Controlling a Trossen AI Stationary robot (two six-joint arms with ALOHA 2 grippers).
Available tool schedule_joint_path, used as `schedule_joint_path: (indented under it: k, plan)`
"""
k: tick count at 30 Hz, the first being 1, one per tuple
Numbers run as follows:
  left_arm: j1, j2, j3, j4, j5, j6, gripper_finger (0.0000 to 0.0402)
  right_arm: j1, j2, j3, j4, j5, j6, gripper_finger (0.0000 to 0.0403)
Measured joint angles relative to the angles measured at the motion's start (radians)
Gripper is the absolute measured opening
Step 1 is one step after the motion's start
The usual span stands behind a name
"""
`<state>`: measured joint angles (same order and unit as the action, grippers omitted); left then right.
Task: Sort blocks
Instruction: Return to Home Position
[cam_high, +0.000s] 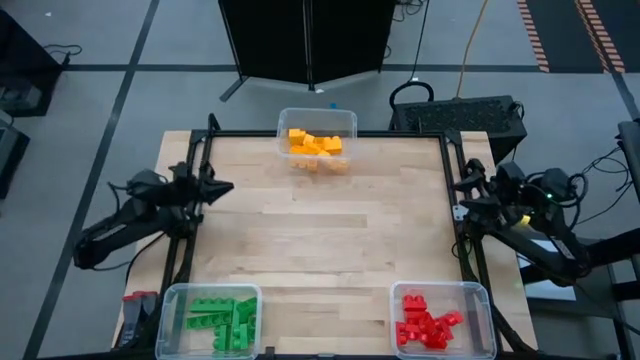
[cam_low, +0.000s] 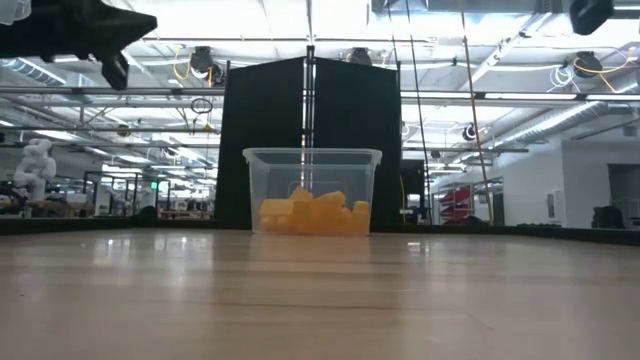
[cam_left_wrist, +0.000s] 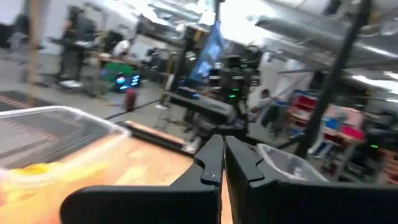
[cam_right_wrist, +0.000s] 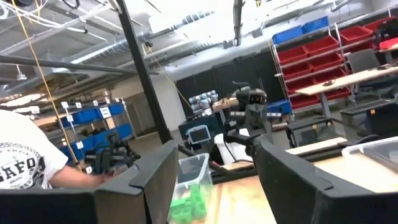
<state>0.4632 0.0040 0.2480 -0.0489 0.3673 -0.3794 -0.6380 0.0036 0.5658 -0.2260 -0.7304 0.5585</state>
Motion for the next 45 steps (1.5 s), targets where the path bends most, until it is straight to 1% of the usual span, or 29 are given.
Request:
schedule_joint_path:
  k: [3,5,7,11,14,18,21,24,28,31,33,35,36,38,42,45]
  plan:
    - [-0.073,0.0,-0.064,0.097,-0.001,0.006,0.0,0.002,-0.001,-0.044,0.082,0.001,0.012,0.0208]
    - [-0.128,0.0,-0.088,0.114,-0.009,0.015,0.0,0.008,-0.001,-0.083,0.148,0.0,0.014,0.0208]
    - [-0.187,0.0,-0.103,0.125,-0.042,0.02,0.0,0.021,-0.001,-0.124,0.212,0.002,0.013,0.0208]
    - [-0.316,-0.001,-0.122,0.123,-0.176,0.056,0.0,0.068,0.0,-0.219,0.398,0.01,0.035,0.0208]
    - [-0.406,0.0,-0.131,0.117,-0.28,0.092,0.0,0.12,0.0,-0.285,0.504,0.049,0.025,0.0208]
    - [-0.499,0.0,-0.143,0.092,-0.338,0.116,0.0,0.19,0.001,-0.316,0.52,0.058,-0.01,0.0208]
    - [-0.547,0.0,-0.143,0.051,-0.377,0.127,0.0,0.235,0.001,-0.325,0.517,0.079,-0.051,0.0208]
    - [-0.579,0.0,-0.143,0.015,-0.408,0.134,0.0,0.271,0.001,-0.349,0.49,0.108,-0.098,0.0208]
    - [-0.607,0.0,-0.143,-0.045,-0.393,0.134,0.0,0.317,0.001,-0.426,0.495,0.183,-0.122,0.0208]
    - [-0.621,0.0,-0.149,-0.085,-0.376,0.139,0.0,0.353,0.001,-0.498,0.577,0.189,-0.147,0.0208]
    - [-0.623,-0.001,-0.178,-0.051,-0.376,0.142,0.0,0.376,0.001,-0.552,0.656,0.189,-0.153,0.0208]
    - [-0.623,0.0,-0.235,0.05,-0.376,0.144,0.0,0.401,0.003,-0.553,0.611,0.205,-0.167,0.0208]
    - [-0.623,0.001,-0.24,0.065,-0.375,0.157,0.0,0.413,0.003,-0.554,0.593,0.229,-0.172,0.0208]
    - [-0.621,0.018,-0.241,0.066,-0.384,0.199,0.0,0.433,0.003,-0.554,0.569,0.266,-0.184,0.0208]
    - [-0.62,0.021,-0.241,0.067,-0.388,0.221,0.0,0.448,0.003,-0.552,0.537,0.268,-0.209,0.0208]
    - [-0.62,0.021,-0.241,0.066,-0.388,0.233,0.0,0.451,0.003,-0.552,0.44,0.289,-0.246,0.0208]
